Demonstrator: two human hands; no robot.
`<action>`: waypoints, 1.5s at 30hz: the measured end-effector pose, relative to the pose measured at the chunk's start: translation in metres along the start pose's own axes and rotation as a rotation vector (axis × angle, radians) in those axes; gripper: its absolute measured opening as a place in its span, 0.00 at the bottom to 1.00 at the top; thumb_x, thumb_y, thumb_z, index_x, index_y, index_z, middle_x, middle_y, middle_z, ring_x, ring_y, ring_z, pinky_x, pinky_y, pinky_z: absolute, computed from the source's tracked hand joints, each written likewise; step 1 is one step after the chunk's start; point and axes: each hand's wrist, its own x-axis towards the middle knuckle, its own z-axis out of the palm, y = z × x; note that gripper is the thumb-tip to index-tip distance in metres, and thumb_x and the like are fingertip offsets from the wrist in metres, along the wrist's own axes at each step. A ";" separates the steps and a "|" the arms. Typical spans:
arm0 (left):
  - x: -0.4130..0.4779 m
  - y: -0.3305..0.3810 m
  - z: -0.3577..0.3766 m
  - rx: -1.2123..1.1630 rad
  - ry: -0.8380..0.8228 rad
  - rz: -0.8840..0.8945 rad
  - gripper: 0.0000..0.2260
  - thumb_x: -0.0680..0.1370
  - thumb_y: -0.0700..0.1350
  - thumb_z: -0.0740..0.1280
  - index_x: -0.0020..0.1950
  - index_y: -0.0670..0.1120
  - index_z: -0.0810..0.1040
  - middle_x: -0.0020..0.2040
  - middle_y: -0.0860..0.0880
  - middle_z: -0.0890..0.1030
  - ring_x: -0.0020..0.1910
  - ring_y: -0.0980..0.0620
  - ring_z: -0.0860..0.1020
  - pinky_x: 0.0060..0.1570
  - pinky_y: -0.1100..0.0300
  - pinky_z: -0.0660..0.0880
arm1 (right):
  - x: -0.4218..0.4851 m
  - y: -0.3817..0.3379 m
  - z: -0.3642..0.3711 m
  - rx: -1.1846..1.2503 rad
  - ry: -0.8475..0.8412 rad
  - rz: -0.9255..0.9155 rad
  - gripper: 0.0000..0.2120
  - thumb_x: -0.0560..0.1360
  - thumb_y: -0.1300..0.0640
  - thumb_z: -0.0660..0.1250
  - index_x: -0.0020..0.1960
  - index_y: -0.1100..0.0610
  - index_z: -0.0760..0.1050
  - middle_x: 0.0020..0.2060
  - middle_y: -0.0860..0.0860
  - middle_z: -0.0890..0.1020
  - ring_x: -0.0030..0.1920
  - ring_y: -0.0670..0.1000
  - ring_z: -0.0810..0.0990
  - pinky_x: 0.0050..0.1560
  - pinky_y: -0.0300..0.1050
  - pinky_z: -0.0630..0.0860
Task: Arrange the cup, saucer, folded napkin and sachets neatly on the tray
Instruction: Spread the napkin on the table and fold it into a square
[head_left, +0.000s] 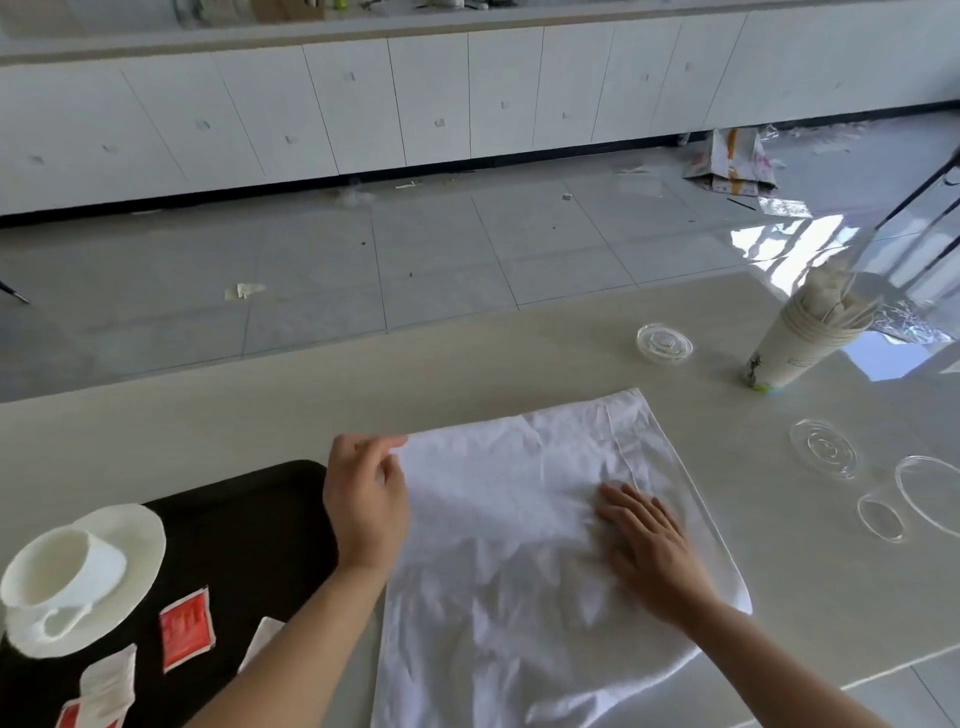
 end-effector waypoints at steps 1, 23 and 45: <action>-0.010 -0.009 0.000 0.083 -0.039 0.058 0.14 0.68 0.27 0.67 0.46 0.43 0.83 0.46 0.45 0.75 0.44 0.51 0.74 0.42 0.63 0.68 | 0.001 0.000 -0.001 -0.021 0.000 -0.011 0.24 0.74 0.45 0.55 0.68 0.48 0.71 0.74 0.42 0.65 0.77 0.43 0.55 0.76 0.46 0.49; -0.038 -0.043 0.032 0.814 -0.844 0.079 0.30 0.79 0.64 0.41 0.78 0.55 0.41 0.80 0.43 0.41 0.77 0.41 0.38 0.74 0.40 0.38 | -0.041 0.006 -0.041 -0.009 0.124 0.801 0.18 0.74 0.47 0.68 0.60 0.55 0.79 0.55 0.58 0.81 0.56 0.62 0.75 0.56 0.52 0.72; -0.060 -0.045 0.037 0.665 -0.922 0.141 0.29 0.75 0.69 0.37 0.74 0.65 0.31 0.75 0.51 0.27 0.73 0.48 0.27 0.72 0.43 0.30 | -0.040 0.006 -0.071 -0.188 0.105 0.591 0.17 0.78 0.48 0.63 0.65 0.49 0.71 0.54 0.53 0.82 0.53 0.59 0.80 0.44 0.49 0.77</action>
